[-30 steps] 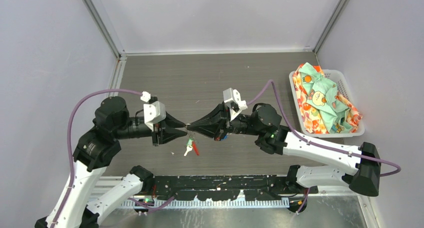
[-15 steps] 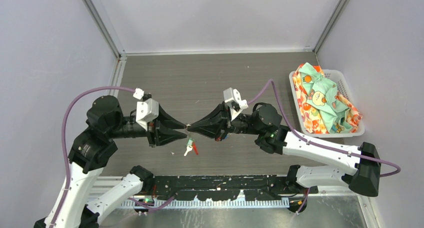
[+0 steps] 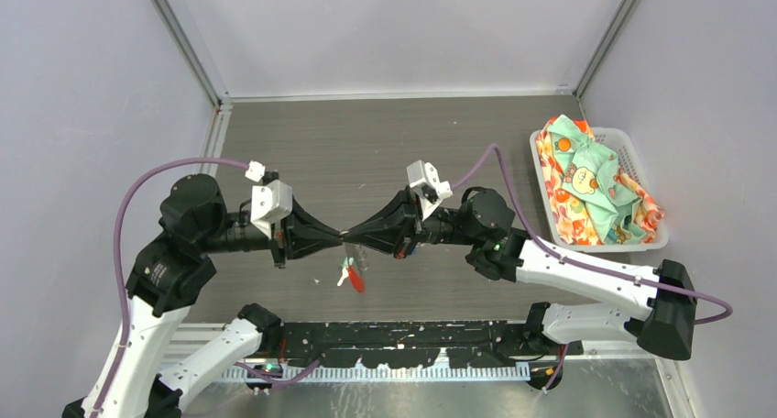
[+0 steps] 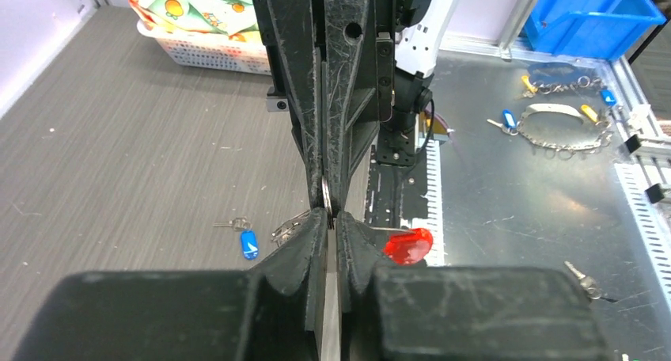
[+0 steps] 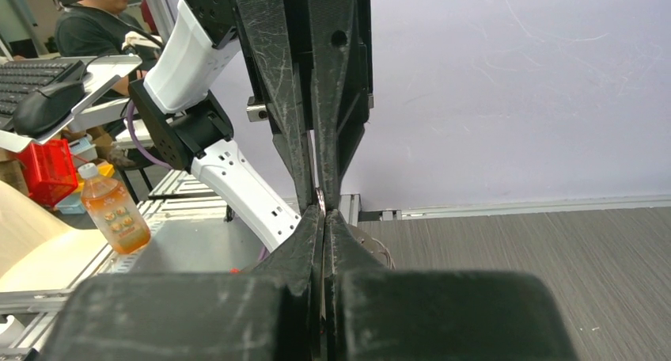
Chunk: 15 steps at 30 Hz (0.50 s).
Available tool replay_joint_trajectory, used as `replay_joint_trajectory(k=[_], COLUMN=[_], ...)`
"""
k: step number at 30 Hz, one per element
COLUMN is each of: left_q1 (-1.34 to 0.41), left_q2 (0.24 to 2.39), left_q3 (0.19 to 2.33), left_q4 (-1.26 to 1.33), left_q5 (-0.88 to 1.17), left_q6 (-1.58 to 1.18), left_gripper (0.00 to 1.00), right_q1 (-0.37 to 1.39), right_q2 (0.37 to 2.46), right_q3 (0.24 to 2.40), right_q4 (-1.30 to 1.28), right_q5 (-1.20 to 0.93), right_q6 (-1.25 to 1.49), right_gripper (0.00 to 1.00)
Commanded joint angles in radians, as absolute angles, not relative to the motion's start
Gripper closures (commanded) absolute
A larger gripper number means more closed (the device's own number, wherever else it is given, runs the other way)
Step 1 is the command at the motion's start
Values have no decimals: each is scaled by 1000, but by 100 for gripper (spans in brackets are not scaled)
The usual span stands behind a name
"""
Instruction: Put the keys on the keyring
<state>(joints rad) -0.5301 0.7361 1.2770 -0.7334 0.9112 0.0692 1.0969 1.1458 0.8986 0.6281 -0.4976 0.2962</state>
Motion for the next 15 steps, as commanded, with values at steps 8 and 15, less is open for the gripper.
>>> replay_joint_trajectory(k=[8,15], left_q1=[-532,-532], left_q2=[719,749], left_q3=[1233,1251], left_q4=[-667,-721], left_q5=[848,775], left_q6=[83,63], left_gripper=[100,59], right_q1=[1095,1094], right_q2=[1157,1157], right_q3=[917,920], right_q4=[714,712], right_q5=[-515,-516], right_q6=[323,323], right_gripper=[99,99])
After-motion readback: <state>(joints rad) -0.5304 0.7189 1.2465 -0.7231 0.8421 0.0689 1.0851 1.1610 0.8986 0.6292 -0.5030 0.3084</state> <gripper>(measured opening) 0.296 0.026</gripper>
